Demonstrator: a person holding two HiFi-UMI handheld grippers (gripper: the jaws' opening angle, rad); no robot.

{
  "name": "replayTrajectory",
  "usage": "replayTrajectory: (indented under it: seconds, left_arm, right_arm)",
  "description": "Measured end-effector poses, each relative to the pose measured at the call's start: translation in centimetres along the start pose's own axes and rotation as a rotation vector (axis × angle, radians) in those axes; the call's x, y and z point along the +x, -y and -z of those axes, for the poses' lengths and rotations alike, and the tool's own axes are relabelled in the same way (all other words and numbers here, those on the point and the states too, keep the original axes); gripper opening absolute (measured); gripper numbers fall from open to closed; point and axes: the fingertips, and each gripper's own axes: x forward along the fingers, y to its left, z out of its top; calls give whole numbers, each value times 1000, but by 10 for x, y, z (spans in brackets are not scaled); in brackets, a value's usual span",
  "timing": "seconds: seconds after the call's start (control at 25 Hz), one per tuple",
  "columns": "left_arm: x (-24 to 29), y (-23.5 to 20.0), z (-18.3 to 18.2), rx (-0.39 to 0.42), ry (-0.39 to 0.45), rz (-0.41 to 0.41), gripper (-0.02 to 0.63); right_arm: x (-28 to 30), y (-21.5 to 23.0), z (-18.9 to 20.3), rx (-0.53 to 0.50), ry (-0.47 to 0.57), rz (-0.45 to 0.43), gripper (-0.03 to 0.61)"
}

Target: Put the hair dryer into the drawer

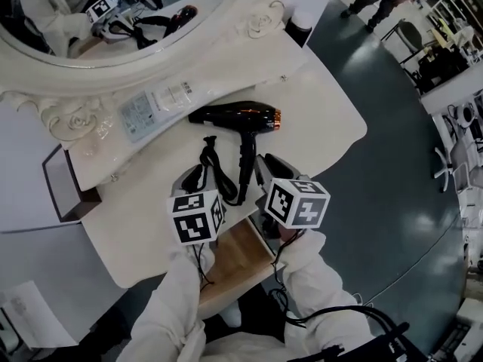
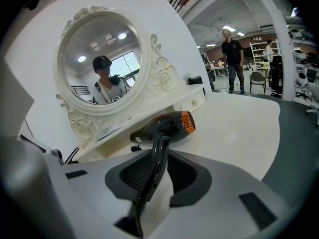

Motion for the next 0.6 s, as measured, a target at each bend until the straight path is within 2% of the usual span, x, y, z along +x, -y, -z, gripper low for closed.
replayTrajectory:
  seconds: [0.04, 0.16, 0.32, 0.48, 0.6]
  left_arm:
    - [4, 0, 3, -8, -11, 2, 58]
    - [12, 1, 9, -33, -36, 4, 106]
    - [20, -3, 13, -53, -37, -52, 224]
    - [27, -4, 22, -72, -82, -74, 233]
    - [32, -2, 28, -86, -109, -69, 233]
  right_arm:
    - [4, 0, 0, 2, -8, -6, 143]
    - [12, 2, -1, 8, -19, -7, 144]
    - [23, 3, -4, 14, -37, -10, 158]
    - [35, 4, -6, 18, -70, -23, 230]
    - [44, 4, -5, 33, -98, -36, 247]
